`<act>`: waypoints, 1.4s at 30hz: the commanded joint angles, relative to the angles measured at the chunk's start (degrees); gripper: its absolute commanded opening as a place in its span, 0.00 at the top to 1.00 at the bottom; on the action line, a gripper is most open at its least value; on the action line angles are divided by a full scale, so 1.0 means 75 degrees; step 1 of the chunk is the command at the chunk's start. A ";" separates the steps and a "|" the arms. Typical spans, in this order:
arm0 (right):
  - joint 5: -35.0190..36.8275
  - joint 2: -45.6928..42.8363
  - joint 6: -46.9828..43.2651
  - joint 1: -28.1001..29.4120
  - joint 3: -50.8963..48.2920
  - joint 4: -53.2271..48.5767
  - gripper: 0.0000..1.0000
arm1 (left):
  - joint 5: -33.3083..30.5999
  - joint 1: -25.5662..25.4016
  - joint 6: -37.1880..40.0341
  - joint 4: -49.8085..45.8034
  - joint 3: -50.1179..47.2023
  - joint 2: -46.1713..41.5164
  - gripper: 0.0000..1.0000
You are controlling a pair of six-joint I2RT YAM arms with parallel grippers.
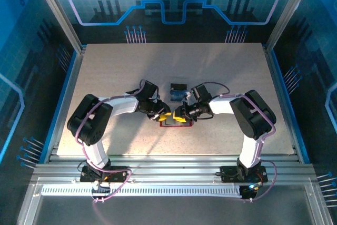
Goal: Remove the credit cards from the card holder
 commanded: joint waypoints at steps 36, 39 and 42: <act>0.0648 -0.2754 -0.1053 -0.1657 -0.0582 -0.2184 0.69 | 0.0669 -0.0940 0.0065 0.0051 0.2118 0.1132 0.52; 0.0645 -0.2815 -0.1072 -0.1698 -0.0619 -0.2222 0.69 | 0.0663 -0.1032 0.0046 0.0070 0.2272 0.1357 0.52; 0.0623 -0.2827 -0.1094 -0.1700 -0.0630 -0.2251 0.69 | 0.0705 -0.1079 -0.0079 0.0201 0.2305 0.1500 0.52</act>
